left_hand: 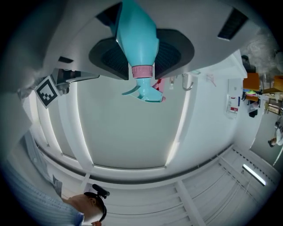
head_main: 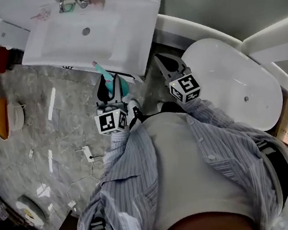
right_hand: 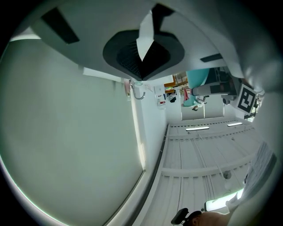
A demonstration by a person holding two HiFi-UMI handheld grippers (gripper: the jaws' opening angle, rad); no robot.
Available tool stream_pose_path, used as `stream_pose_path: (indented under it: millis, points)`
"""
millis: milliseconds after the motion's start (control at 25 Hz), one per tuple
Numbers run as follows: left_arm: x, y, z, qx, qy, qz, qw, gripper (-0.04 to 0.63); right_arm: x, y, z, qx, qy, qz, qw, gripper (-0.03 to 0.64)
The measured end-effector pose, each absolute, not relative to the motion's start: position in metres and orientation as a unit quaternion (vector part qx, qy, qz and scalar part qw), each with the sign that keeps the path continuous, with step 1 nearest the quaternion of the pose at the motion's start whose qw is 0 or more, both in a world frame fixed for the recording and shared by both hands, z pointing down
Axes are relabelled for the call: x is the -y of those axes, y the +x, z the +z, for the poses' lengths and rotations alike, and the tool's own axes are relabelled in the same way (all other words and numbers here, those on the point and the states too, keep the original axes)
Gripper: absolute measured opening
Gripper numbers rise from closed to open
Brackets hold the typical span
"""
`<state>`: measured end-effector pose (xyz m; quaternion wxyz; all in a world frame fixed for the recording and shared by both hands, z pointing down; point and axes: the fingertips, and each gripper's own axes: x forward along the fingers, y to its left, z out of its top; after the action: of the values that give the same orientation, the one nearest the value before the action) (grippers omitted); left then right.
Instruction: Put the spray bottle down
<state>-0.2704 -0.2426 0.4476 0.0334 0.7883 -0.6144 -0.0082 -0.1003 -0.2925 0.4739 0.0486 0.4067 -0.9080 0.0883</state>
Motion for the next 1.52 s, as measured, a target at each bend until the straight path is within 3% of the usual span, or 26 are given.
stream_pose_path:
  millis: [640,1520]
  points:
    - [0.367,-0.264,0.529,0.465,0.883,0.002,0.056,0.181,0.362,-0.139,0.539,0.84,0.528,0.105,0.069,0.015]
    - [0.446,-0.223,0.633,0.428,0.902,-0.024,0.044,0.174,0.39,-0.091,0.623,0.802,0.577,0.124,0.094,0.015]
